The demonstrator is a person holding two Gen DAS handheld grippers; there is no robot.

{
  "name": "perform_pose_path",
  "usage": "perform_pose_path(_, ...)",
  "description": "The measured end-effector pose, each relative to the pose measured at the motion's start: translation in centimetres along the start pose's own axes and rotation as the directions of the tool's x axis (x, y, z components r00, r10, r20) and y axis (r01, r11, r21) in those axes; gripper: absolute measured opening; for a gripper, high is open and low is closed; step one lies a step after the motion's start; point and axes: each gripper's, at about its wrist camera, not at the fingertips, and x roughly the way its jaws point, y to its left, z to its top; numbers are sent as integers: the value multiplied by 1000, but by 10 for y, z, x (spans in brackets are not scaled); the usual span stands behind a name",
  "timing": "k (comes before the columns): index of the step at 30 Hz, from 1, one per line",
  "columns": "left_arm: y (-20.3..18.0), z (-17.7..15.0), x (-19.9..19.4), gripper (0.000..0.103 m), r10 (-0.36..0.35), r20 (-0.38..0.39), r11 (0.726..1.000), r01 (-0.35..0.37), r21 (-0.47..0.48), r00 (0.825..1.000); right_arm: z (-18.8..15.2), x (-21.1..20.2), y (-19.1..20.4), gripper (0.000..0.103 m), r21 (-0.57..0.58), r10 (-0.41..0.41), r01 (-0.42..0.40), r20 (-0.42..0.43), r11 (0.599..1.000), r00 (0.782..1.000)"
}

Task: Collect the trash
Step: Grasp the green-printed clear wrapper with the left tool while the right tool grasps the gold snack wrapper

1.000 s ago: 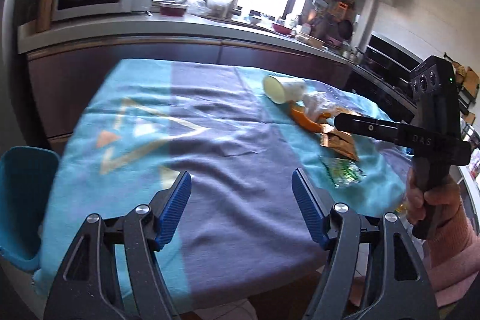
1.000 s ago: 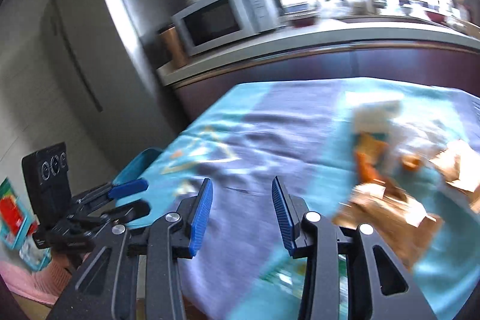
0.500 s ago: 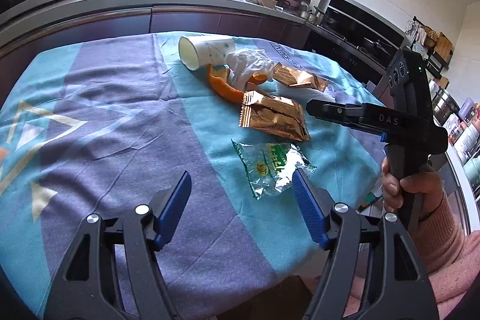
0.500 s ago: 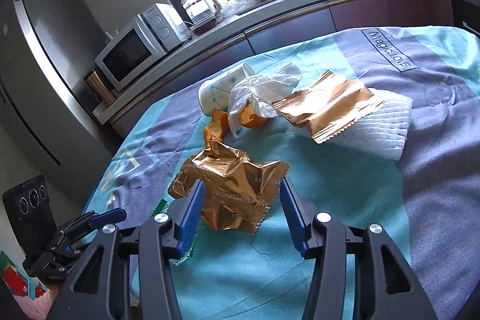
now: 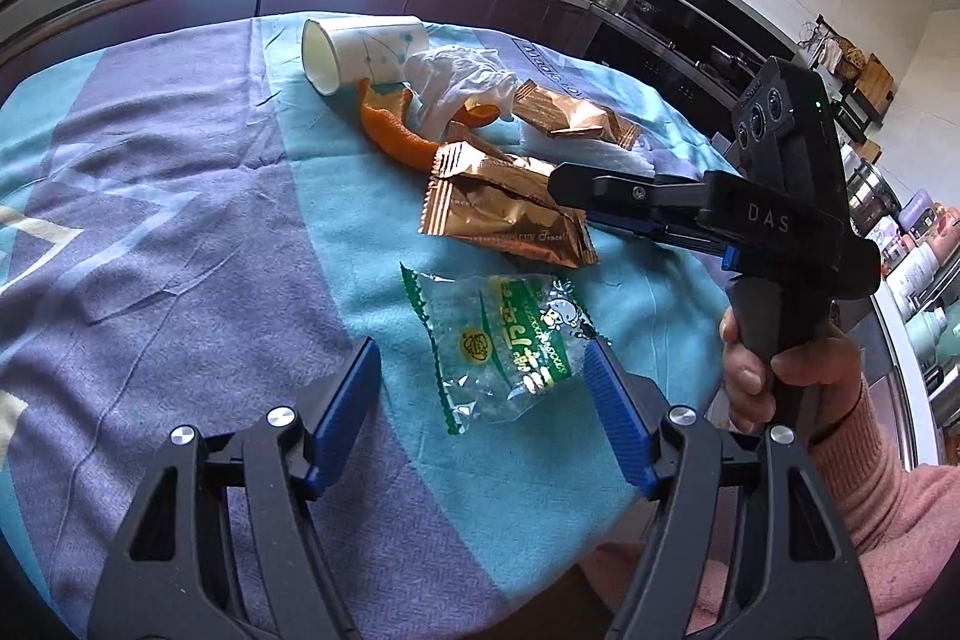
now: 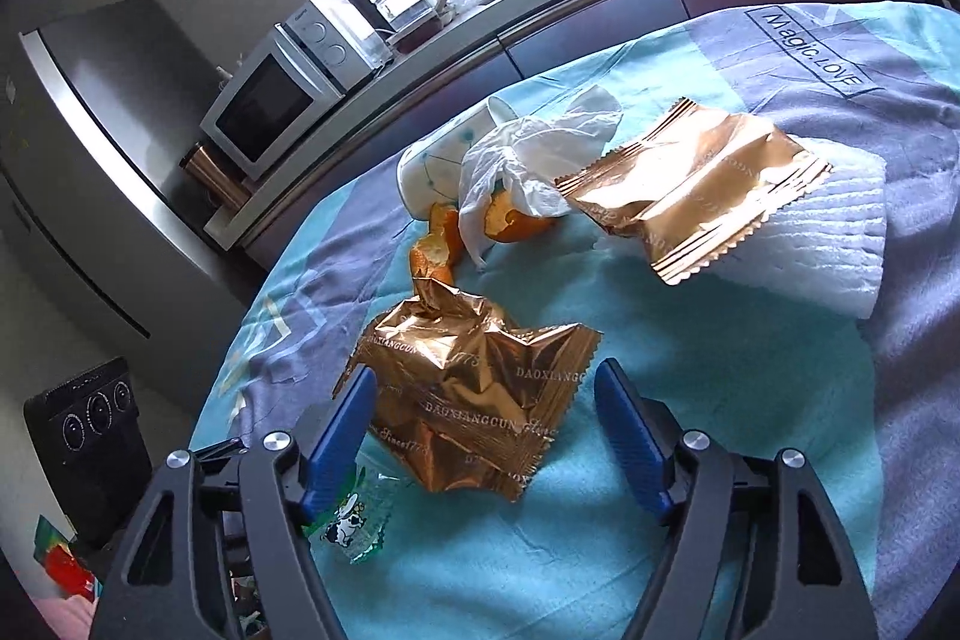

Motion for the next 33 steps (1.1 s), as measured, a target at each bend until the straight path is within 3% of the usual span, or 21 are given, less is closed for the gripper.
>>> perform_pose_path(2,-1,1,1,62,6,-1,1000,-6,-4,1000,-1,0,2,72,-7,1,-1,1,1000,1000)
perform_pose_path(6,-5,-1,2,49,30,-5,999,-30,14,1000,-4,2,4,53,-26,-8,8,-8,1000,1000)
perform_pose_path(8,-6,-2,2,38,42,-6,999,-42,22,999,-5,2,3,42,-26,-4,4,-10,1000,1000)
perform_pose_path(10,-6,-3,2,32,52,-4,998,-52,24,999,-7,4,0,19,-17,12,-12,-26,1000,1000)
perform_pose_path(13,-3,-4,0,25,46,-5,999,-46,11,999,-11,5,0,10,-13,22,-23,-33,1000,999)
perform_pose_path(17,2,-6,-5,19,46,4,999,-46,-7,999,-12,-2,3,8,-14,53,-54,-13,998,998)
perform_pose_path(29,20,-14,-36,14,104,68,994,-101,-39,992,-17,-6,34,3,-114,94,-95,-14,989,995)
perform_pose_path(32,27,-15,-45,14,116,84,992,-111,-58,990,-15,-2,30,21,-86,98,-100,-24,991,995)
perform_pose_path(33,30,-15,-48,14,117,90,992,-112,-63,989,-14,0,27,36,-65,103,-103,-16,993,995)
